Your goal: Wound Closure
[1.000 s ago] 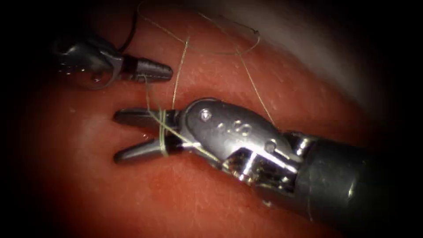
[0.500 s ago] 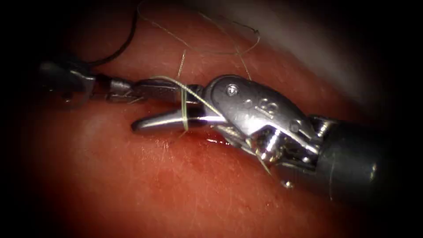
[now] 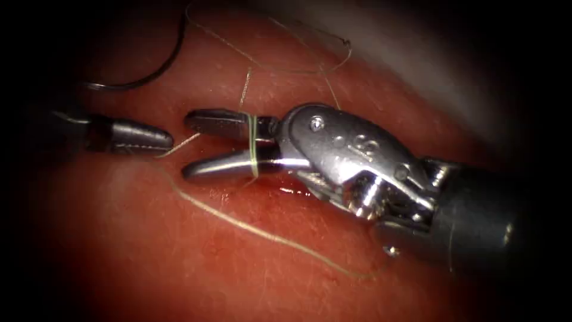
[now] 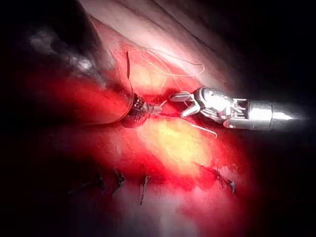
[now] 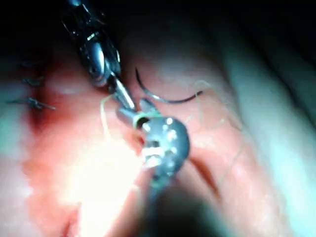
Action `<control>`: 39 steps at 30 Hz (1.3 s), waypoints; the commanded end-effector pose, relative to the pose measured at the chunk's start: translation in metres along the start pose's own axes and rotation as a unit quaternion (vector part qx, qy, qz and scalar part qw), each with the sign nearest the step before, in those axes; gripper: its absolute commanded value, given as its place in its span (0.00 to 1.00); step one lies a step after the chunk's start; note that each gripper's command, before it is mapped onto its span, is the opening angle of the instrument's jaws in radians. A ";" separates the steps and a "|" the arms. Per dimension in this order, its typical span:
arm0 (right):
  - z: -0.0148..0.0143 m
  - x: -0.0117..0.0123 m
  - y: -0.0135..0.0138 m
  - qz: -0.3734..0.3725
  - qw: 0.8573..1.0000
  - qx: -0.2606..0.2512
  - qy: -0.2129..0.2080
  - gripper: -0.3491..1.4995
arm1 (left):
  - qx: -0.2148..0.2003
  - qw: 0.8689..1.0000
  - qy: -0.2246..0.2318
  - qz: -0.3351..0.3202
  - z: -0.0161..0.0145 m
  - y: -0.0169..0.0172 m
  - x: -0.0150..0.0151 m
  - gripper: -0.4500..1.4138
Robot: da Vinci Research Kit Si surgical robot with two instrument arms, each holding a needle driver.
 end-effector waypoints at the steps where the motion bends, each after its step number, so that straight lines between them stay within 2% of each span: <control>1: 0.0007 -0.0002 0.0004 -0.001 1.000 -0.002 0.001 0.39 | 0.000 1.000 -0.001 -0.003 0.0008 0.0009 0.0000 0.05; 10: 0.0004 -0.0001 0.0013 0.008 0.999 -0.049 0.008 0.36 | 0.000 1.000 0.000 0.000 0.0020 0.0032 0.0026 0.05; 16: -0.0007 -0.0007 0.0012 0.056 0.991 -0.122 0.010 0.42 | 0.002 1.000 -0.003 -0.004 0.0031 0.0030 0.0031 0.05; 17: -0.0007 -0.0007 0.0012 0.056 0.991 -0.122 0.010 0.42 | 0.002 1.000 -0.003 -0.004 0.0031 0.0030 0.0031 0.05; 18: -0.0006 -0.0011 0.0010 0.070 0.988 -0.136 0.012 0.46 | 0.001 1.000 -0.002 -0.005 0.0036 0.0029 0.0032 0.05; 24: -0.0004 -0.0016 0.0005 0.088 0.986 -0.140 0.025 0.47 | -0.001 1.000 0.005 -0.008 0.0058 0.0025 0.0035 0.05; 28: -0.0008 -0.0016 0.0003 0.089 0.981 -0.168 0.036 0.52 | -0.003 1.000 0.011 -0.009 0.0065 0.0029 0.0042 0.05; 29: -0.0010 -0.0016 0.0004 0.093 0.978 -0.182 0.041 0.59 | -0.005 1.000 0.014 -0.008 0.0065 0.0031 0.0047 0.05; 33: -0.0017 -0.0014 0.0008 0.096 0.970 -0.216 0.052 0.73 | -0.007 1.000 0.018 -0.007 0.0063 0.0035 0.0053 0.05; 38: -0.0018 -0.0014 0.0009 0.092 0.967 -0.233 0.052 0.74 | -0.010 1.000 0.024 -0.012 0.0061 0.0035 0.0053 0.05; 39: -0.0018 -0.0015 0.0009 0.092 0.965 -0.241 0.041 0.72 | -0.010 1.000 0.024 -0.012 0.0062 0.0035 0.0053 0.05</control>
